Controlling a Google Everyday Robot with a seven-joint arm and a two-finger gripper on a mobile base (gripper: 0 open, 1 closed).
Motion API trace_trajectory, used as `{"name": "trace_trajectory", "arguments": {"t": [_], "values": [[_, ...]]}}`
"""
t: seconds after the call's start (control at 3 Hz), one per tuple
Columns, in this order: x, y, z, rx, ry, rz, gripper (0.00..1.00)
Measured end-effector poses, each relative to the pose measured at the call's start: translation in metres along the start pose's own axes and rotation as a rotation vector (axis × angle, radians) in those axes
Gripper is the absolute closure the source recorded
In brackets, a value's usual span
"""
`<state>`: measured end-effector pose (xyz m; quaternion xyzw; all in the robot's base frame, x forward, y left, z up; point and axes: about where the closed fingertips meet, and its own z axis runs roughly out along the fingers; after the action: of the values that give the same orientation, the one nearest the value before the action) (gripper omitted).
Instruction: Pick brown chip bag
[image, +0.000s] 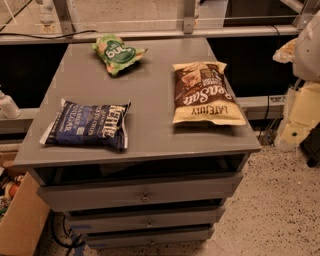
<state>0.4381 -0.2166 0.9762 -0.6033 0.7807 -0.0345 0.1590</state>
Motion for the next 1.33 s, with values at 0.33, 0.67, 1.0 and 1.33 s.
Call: {"name": "trace_trajectory", "arguments": {"t": [0.33,0.67,1.0,1.33], "values": [[0.0,0.0,0.0,0.0,0.0,0.0,0.0],[-0.014,-0.01,0.006,-0.005,-0.036,-0.056,0.0],[-0.045,-0.032,0.024,-0.047,-0.072,-0.2,0.0],[-0.082,-0.056,0.042,-0.075,-0.096,-0.406,0.0]]}}
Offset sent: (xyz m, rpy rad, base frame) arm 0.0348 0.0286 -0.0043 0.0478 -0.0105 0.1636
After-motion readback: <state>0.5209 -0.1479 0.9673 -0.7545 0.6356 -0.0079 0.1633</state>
